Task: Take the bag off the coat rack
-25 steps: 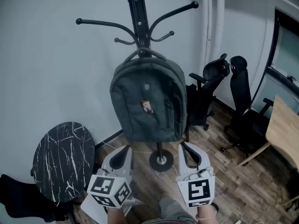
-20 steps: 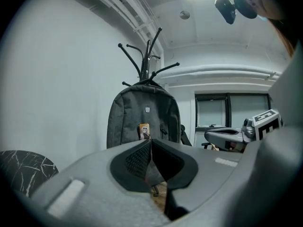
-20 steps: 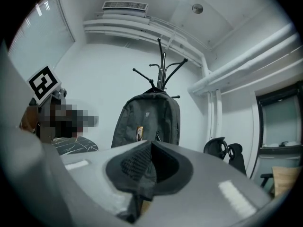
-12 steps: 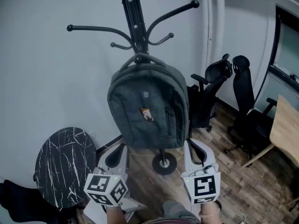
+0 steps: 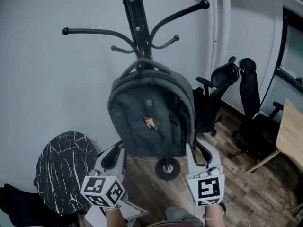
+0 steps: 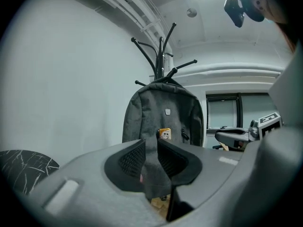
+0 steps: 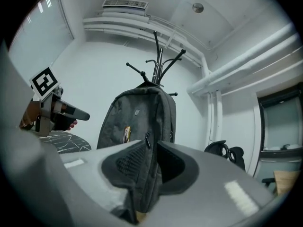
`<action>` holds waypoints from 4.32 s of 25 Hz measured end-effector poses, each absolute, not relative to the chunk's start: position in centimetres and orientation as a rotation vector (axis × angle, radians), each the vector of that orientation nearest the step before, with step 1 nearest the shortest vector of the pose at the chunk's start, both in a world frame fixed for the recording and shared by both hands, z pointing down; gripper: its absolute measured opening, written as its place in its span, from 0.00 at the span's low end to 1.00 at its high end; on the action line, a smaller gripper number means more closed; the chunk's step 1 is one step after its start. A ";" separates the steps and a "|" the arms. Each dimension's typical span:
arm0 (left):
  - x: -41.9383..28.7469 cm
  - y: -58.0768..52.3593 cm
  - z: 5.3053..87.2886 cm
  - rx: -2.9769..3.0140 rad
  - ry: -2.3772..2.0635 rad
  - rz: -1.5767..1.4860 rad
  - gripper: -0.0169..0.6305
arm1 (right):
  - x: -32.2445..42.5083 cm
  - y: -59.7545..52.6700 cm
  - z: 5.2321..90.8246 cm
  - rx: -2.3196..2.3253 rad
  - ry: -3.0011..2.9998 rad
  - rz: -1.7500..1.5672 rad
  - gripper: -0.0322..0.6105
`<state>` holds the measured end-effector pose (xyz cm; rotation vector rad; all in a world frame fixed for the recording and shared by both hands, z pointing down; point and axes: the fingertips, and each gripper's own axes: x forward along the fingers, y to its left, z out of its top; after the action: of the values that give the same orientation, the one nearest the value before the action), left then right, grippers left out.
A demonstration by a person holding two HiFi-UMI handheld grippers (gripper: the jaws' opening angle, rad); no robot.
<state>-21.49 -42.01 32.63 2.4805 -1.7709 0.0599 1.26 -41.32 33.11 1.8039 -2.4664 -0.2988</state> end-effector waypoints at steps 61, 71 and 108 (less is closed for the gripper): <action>-22.5 -50.6 35.6 2.474 -1.885 0.189 0.13 | 1.3 -48.3 34.1 1.856 -2.452 -0.355 0.20; -22.5 -47.9 34.0 2.504 -1.892 0.147 0.13 | 1.3 -45.6 32.5 1.890 -2.450 -0.393 0.20; -22.5 -31.1 32.2 2.516 -1.909 0.081 0.13 | 1.2 -29.9 30.7 1.878 -2.468 -0.448 0.20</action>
<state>-22.55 -31.11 32.19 2.5159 -1.9088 0.0811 1.23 -29.86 30.73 1.8776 -2.4681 -0.4478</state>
